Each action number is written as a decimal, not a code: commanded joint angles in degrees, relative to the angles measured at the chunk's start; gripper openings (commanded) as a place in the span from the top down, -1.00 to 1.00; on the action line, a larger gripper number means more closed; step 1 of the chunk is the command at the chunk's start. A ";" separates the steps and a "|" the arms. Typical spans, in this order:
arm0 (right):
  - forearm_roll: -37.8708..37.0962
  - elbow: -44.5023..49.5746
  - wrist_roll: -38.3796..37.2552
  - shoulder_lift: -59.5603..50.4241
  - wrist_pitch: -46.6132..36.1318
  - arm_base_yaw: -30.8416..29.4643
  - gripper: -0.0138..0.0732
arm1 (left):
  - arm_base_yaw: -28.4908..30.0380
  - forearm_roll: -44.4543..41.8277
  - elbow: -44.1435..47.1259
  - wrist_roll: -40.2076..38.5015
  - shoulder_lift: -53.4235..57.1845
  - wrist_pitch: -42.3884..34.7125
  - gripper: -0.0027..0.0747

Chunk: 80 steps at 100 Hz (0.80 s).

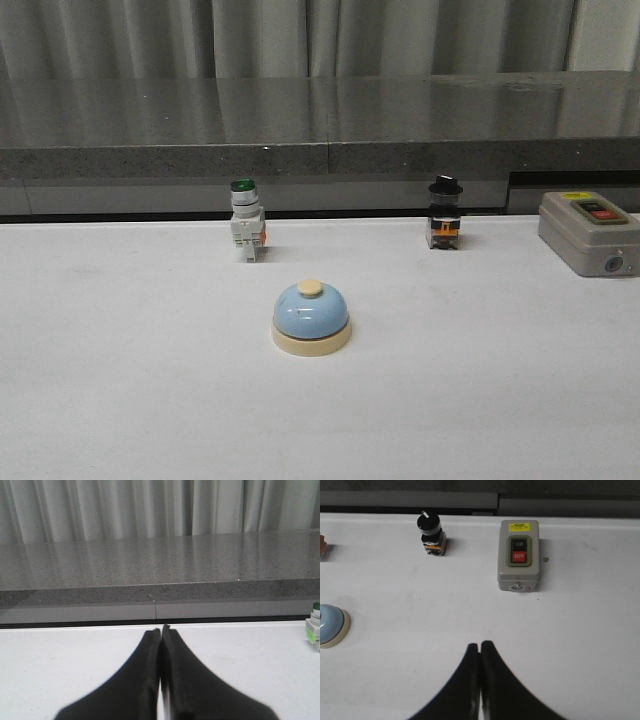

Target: Place and press bell with both arms

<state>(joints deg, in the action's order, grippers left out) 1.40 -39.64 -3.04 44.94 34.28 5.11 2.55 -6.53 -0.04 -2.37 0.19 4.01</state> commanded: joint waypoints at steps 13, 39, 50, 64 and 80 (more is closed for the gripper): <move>-0.21 5.38 0.69 -15.83 -4.52 -0.71 0.82 | 0.08 0.08 2.44 -0.53 1.68 -4.54 0.98; -0.21 6.87 0.69 -27.22 -3.16 -0.71 0.82 | 0.08 0.08 2.44 -0.53 1.68 -4.54 0.98; -0.21 6.87 0.69 -27.62 -3.16 -0.71 0.82 | 0.08 0.08 2.44 -0.53 1.68 -4.54 0.98; -0.21 6.87 0.69 -27.62 -3.16 -0.71 0.82 | 0.08 0.08 2.44 -0.53 1.68 -4.54 0.98; -0.21 6.87 0.74 -27.63 -3.16 -0.71 0.82 | 0.08 0.08 2.44 -0.53 1.68 -4.54 0.98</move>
<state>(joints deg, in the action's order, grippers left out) 1.40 -31.32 -3.04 16.81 35.07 4.77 2.55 -6.53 -0.04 -2.37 0.19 4.01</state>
